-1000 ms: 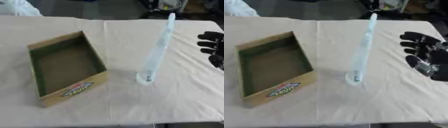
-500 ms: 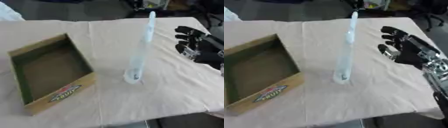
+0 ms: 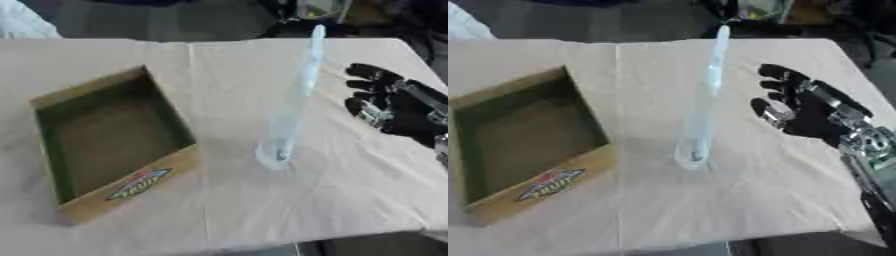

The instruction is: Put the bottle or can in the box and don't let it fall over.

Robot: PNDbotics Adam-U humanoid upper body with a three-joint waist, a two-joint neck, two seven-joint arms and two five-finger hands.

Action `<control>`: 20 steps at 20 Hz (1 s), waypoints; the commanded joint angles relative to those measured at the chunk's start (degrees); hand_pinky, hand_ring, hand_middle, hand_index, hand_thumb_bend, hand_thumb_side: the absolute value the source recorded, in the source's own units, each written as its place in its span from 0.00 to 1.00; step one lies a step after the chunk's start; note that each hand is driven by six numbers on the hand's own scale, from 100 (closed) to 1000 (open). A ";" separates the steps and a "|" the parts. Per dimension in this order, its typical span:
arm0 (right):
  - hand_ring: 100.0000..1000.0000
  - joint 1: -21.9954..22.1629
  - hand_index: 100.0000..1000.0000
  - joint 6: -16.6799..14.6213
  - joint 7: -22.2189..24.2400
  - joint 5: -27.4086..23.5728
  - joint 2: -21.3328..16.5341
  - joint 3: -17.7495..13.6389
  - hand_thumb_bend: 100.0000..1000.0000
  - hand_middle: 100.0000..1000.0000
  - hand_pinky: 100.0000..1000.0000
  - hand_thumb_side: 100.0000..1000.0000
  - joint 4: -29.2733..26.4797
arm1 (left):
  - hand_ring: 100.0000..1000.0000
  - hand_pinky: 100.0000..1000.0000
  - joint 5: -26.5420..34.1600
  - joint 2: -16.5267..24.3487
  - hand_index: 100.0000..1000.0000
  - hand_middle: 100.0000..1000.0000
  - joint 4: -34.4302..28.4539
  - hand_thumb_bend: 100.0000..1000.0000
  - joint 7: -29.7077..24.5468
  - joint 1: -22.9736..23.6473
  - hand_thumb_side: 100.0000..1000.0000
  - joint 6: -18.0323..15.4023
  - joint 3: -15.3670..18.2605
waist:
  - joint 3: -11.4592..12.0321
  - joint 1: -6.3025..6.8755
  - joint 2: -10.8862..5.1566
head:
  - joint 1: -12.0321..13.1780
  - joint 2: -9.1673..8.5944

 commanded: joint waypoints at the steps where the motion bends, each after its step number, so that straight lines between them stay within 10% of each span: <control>1: 1.00 -0.93 1.00 0.31 0.14 0.98 -0.35 0.05 0.16 1.00 1.00 0.26 -0.37 | 1.00 1.00 0.12 1.47 0.75 0.93 -1.00 0.42 -0.05 -0.31 0.34 0.09 0.17 | -0.07 0.15 -0.97 | 2.77 -0.37; 20: 1.00 -3.71 1.00 0.00 2.83 3.39 1.62 2.33 0.18 1.00 1.00 0.29 2.78 | 1.00 1.00 0.45 1.06 0.75 0.94 -1.17 0.41 -0.73 -1.11 0.34 0.05 -0.11 | 0.74 0.52 -0.23 | 1.91 -1.49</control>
